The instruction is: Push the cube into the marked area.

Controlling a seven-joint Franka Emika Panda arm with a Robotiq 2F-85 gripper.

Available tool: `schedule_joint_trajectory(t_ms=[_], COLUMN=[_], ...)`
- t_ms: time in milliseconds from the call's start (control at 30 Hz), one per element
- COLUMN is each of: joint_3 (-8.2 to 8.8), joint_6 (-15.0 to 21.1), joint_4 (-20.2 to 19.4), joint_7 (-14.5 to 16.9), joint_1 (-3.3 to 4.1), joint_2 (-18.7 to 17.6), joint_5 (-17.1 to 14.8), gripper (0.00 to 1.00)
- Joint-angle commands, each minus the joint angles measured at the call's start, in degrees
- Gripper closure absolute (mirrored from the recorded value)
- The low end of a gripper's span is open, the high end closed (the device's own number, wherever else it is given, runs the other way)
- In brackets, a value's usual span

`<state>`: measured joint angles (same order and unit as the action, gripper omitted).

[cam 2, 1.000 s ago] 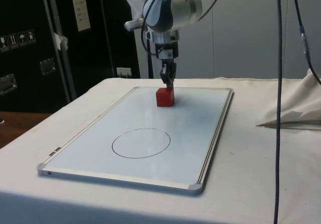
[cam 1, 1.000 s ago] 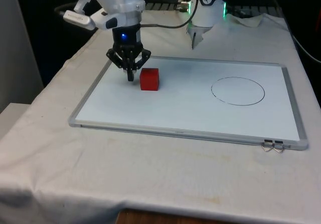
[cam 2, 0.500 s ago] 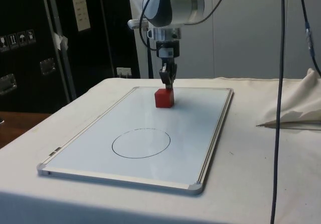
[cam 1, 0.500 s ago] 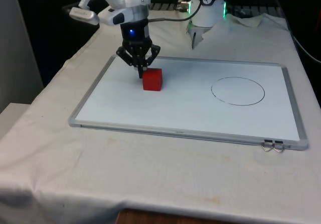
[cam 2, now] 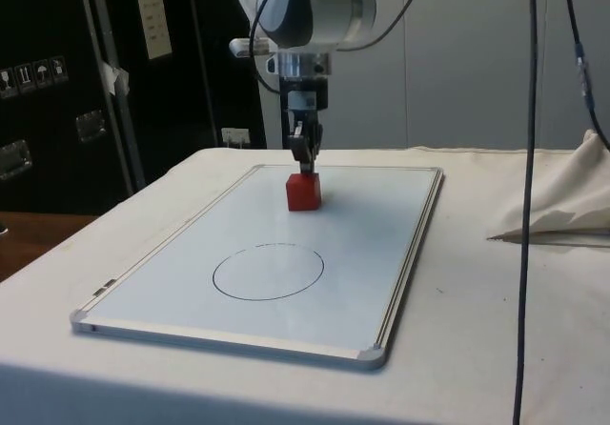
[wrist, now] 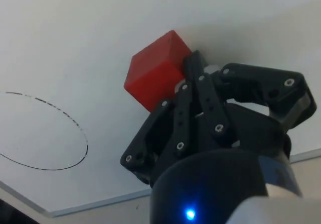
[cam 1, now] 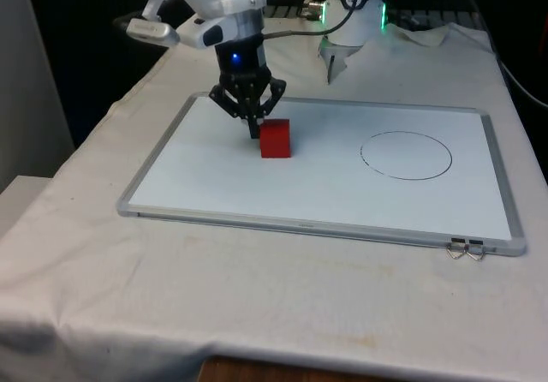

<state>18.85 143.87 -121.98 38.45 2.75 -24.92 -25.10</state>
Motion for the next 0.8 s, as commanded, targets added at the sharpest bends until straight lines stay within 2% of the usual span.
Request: schedule_joint_trajectory(t_ms=[0, 167, 200, 333, 433, 467, 600, 667, 700, 767], joint_3=[-0.52, -1.78, -1.38, -2.92, -3.50, -3.15, -4.47, -4.81, -4.47, -5.21], joint_6=[-0.3, -0.8, -0.7, -1.0, -1.1, -1.1, -1.4, -1.6, -1.7, -1.8], joint_4=[0.3, 0.6, 0.7, 0.3, 0.1, 0.3, -0.2, -0.3, 0.1, -0.3], joint_7=[0.3, -0.3, -0.2, -0.5, -0.5, -0.5, -0.4, -0.3, -0.5, -0.3], joint_1=[-0.06, 0.17, 0.11, 0.34, 0.40, 0.40, 0.46, 0.52, 0.57, 0.52], joint_2=[-0.2, -0.1, -0.3, -0.1, 0.1, -0.3, 0.1, 0.2, -0.2, 0.2], joint_5=[-0.6, -1.3, -0.7, -2.2, -2.9, -2.3, -4.0, -4.5, -3.9, -5.0], gripper=[1.00, 1.00, 1.00, 1.00, 1.00, 1.00, 1.00, 1.00, 1.00, 1.00])
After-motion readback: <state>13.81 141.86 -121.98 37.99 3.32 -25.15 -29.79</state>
